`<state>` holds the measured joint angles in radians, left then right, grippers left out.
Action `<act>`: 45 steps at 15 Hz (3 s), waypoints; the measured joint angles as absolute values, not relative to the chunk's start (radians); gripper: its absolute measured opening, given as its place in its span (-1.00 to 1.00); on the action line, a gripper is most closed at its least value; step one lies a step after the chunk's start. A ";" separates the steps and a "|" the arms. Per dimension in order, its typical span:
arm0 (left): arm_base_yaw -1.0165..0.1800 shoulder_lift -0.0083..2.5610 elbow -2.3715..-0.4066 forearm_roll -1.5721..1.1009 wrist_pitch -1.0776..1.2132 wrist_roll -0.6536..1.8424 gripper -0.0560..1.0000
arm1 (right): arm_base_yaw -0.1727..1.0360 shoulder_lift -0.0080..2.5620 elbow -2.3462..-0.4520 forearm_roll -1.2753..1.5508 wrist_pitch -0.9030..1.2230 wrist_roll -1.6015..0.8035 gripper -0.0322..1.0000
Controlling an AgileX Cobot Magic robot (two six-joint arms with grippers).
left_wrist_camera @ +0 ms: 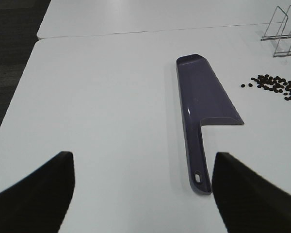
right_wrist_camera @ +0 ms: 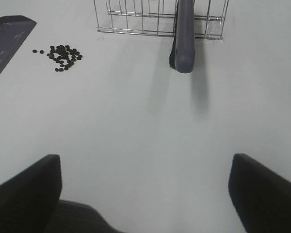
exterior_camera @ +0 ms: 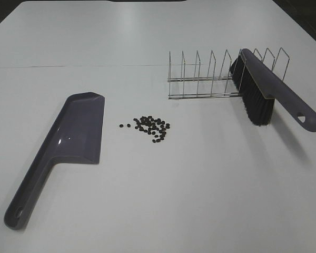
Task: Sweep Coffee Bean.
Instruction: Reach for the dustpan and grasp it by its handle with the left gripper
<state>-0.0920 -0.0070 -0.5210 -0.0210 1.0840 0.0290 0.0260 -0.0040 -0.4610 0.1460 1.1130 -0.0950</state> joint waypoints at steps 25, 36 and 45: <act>-0.092 -0.007 -0.521 -0.021 1.084 0.029 0.54 | 0.026 -0.004 -0.452 0.120 1.112 -0.101 0.65; -0.092 0.025 -0.521 -0.021 1.083 0.029 0.58 | 0.026 -0.004 -0.452 0.059 1.112 -0.141 0.65; -0.092 0.057 -0.521 -0.021 1.082 0.029 0.57 | 0.026 -0.004 -0.452 0.059 1.112 -0.141 0.63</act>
